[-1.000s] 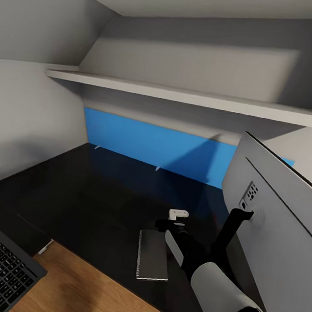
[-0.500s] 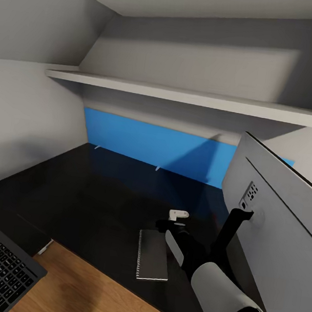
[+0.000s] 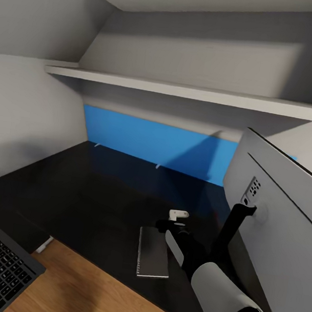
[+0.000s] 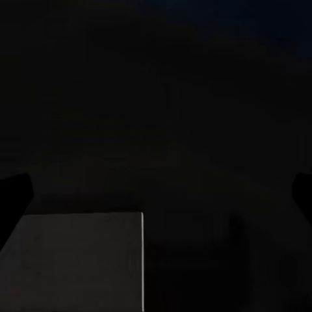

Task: In the bedroom, organize the workspace by keeping the computer under the desk, ensuring the monitor is on the desk, placing the keyboard on the desk next to the monitor, placing the mouse on the desk next to the keyboard, moving the folder from the swivel chair onto the desk next to the mouse, stacking the notebook on top of the folder with the pen on top of the notebook, and positioning the swivel chair next to the desk.

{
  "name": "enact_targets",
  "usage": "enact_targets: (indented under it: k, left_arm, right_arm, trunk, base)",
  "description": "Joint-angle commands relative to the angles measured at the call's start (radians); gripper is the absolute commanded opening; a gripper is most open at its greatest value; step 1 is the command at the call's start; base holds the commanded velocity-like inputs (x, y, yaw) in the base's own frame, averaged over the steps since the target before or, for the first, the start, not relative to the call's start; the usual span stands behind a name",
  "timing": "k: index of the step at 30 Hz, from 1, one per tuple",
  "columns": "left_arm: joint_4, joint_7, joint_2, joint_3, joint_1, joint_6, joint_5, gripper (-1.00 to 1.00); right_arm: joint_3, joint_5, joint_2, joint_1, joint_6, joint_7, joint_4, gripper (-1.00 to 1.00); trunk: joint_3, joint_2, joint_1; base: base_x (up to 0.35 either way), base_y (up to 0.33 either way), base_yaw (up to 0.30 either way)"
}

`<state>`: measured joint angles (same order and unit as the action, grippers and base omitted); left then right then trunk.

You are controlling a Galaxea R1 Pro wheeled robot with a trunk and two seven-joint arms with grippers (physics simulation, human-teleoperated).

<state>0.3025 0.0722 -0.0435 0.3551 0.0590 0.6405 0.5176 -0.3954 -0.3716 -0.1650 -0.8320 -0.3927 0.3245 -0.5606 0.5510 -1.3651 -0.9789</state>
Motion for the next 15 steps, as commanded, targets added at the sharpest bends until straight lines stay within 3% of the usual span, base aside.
enact_targets:
  k: [1, 11, 15]
  left_arm:
    - [0.0, 0.008, 0.0, 0.008, 0.001, 0.004, 0.003, 1.0]
    - [0.0, 0.008, 0.001, 0.008, 0.001, 0.004, 0.004, 1.0]
    - [0.0, 0.008, 0.001, 0.008, 0.001, 0.004, 0.003, 1.0]
  right_arm:
    - [-0.007, -0.01, 0.001, -0.001, -0.003, 0.01, -0.001, 1.0]
    - [-0.009, -0.01, 0.001, -0.001, -0.003, 0.009, -0.002, 1.0]
    - [-0.009, -0.01, 0.001, -0.001, -0.003, 0.009, -0.002, 1.0]
  trunk:
    - [0.004, -0.008, -0.004]
    - [0.036, -0.078, -0.042]
    - [0.036, -0.078, -0.042]
  base:
    - [0.0, 0.0, 0.0]
    - [0.0, 0.0, 0.0]
    - [0.0, 0.0, 0.0]
